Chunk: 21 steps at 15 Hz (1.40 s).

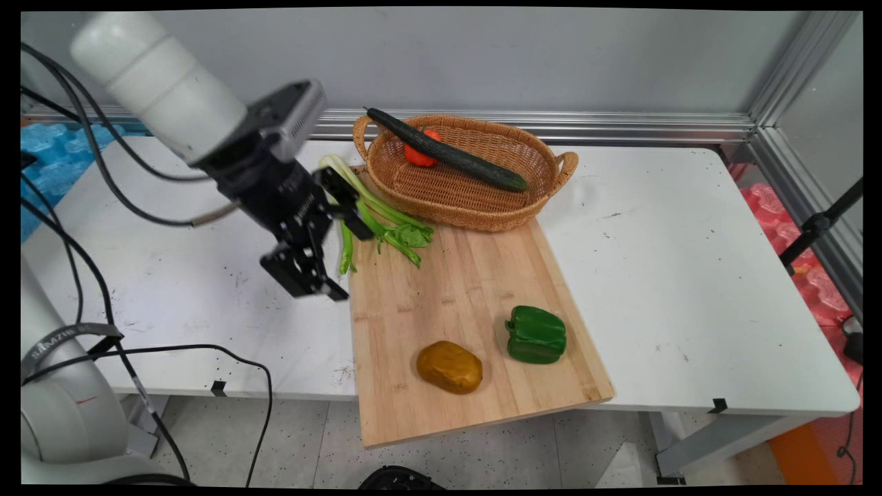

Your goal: Pick up the potato from the cutting board

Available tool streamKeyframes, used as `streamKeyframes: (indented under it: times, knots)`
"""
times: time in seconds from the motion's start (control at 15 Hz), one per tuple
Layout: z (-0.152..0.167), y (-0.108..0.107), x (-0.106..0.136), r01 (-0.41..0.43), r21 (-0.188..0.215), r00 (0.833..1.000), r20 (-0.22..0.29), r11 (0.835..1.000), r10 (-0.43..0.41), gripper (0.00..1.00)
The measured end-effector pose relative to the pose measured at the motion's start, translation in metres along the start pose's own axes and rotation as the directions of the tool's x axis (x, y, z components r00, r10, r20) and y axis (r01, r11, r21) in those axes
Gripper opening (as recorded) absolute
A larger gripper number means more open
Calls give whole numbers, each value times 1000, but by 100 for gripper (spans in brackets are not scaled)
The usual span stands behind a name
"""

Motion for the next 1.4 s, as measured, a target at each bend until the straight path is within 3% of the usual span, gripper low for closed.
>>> streamKeyframes:
  times: [0.8, 1.4]
  knots:
    - [108, 19, 50, -104, -65, 994, 29, 992, 106, 100]
    - [175, 16, 63, -90, -84, 991, 91, 992, 98, 100]
